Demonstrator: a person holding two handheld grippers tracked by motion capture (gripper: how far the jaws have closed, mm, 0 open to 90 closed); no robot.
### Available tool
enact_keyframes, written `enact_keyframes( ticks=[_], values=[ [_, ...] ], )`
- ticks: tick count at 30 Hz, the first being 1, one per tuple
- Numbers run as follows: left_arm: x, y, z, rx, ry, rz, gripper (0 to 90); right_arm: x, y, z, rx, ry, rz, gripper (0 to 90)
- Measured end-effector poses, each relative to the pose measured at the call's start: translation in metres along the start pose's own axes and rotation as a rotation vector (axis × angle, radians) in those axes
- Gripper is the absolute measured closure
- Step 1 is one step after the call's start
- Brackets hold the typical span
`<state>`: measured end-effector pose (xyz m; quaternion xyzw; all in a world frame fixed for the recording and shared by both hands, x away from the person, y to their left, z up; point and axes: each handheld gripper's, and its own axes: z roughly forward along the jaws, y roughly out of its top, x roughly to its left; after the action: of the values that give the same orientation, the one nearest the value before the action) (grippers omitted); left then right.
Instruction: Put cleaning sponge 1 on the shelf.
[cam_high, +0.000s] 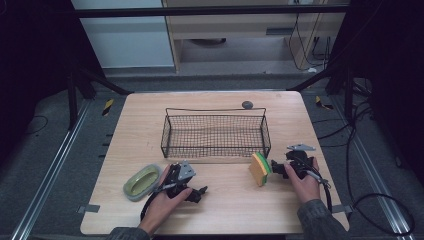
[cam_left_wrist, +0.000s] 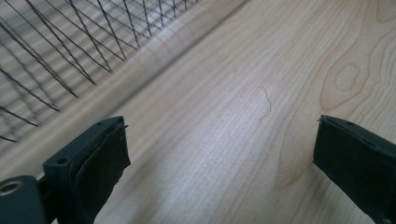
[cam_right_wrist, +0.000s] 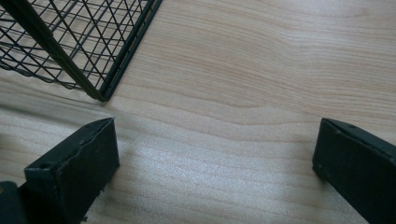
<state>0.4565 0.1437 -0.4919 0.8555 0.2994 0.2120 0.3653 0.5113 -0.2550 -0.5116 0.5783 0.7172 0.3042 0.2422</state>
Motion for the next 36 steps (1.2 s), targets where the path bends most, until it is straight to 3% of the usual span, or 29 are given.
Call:
enact_keyframes(
  ticks=[1, 5, 7, 9, 10, 12, 15, 18, 19, 20, 22, 27, 28, 29, 31, 33, 36],
  values=[
    [0.0, 0.0, 0.0, 0.0, 0.0, 0.0, 3.6, 0.0, 0.0, 0.0, 0.0, 0.0, 0.0, 0.7],
    [0.013, -0.001, -0.024, -0.064, 0.079, -0.034, 3.8, 0.0, -0.001, 0.0, -0.01, -0.003, -0.008, 0.8],
    [0.016, -0.002, -0.031, -0.07, 0.089, -0.041, 3.9, 0.001, -0.001, 0.0, -0.011, -0.002, -0.006, 0.8],
    [0.023, -0.003, -0.044, -0.084, 0.103, -0.069, 3.7, 0.001, -0.003, -0.001, -0.008, -0.004, -0.015, 0.8],
    [0.032, -0.006, -0.057, -0.089, 0.115, -0.107, 3.7, 0.002, -0.004, -0.003, -0.008, -0.002, -0.002, 0.8],
    [0.037, -0.007, -0.063, -0.084, 0.12, -0.115, 4.1, 0.002, -0.005, -0.003, -0.01, -0.003, -0.005, 0.8],
    [0.055, -0.011, -0.078, -0.053, 0.11, -0.133, 4.4, 0.002, -0.006, -0.004, -0.008, 0.0, -0.007, 0.7],
    [0.076, -0.012, -0.093, 0.018, 0.114, -0.12, 4.4, 0.001, -0.005, -0.004, -0.009, 0.005, -0.011, 0.5],
    [0.076, -0.012, -0.093, 0.018, 0.114, -0.12, 4.4, 0.001, -0.005, -0.004, -0.009, 0.005, -0.011, 0.5],
    [0.084, -0.013, -0.099, 0.036, 0.12, -0.13, 4.5, 0.001, -0.005, -0.004, -0.007, 0.007, -0.011, 0.5],
    [0.09, -0.013, -0.104, 0.058, 0.141, -0.11, 4.6, 0.001, -0.006, -0.005, -0.006, 0.007, -0.016, 0.6],
    [0.098, -0.017, -0.111, 0.088, 0.16, -0.107, 4.7, 0.002, -0.007, -0.006, -0.01, 0.003, -0.003, 0.6],
    [0.101, -0.022, -0.113, 0.142, 0.183, -0.1, 5.7, 0.002, -0.007, -0.006, -0.007, 0.002, -0.01, 0.6],
    [0.101, -0.022, -0.113, 0.142, 0.183, -0.1, 6.9, 0.002, -0.007, -0.006, -0.007, 0.002, -0.01, 0.6],
    [0.104, -0.026, -0.117, 0.173, 0.177, -0.142, 7.3, 0.002, -0.008, -0.007, -0.007, 0.003, -0.011, 0.6],
    [0.107, -0.027, -0.122, 0.166, 0.171, -0.166, 7.3, 0.002, -0.008, -0.006, -0.007, 0.004, -0.012, 0.5],
    [0.111, -0.025, -0.131, 0.196, 0.17, -0.169, 7.2, 0.001, -0.007, -0.006, -0.005, 0.01, -0.015, 0.4]
  ],
)
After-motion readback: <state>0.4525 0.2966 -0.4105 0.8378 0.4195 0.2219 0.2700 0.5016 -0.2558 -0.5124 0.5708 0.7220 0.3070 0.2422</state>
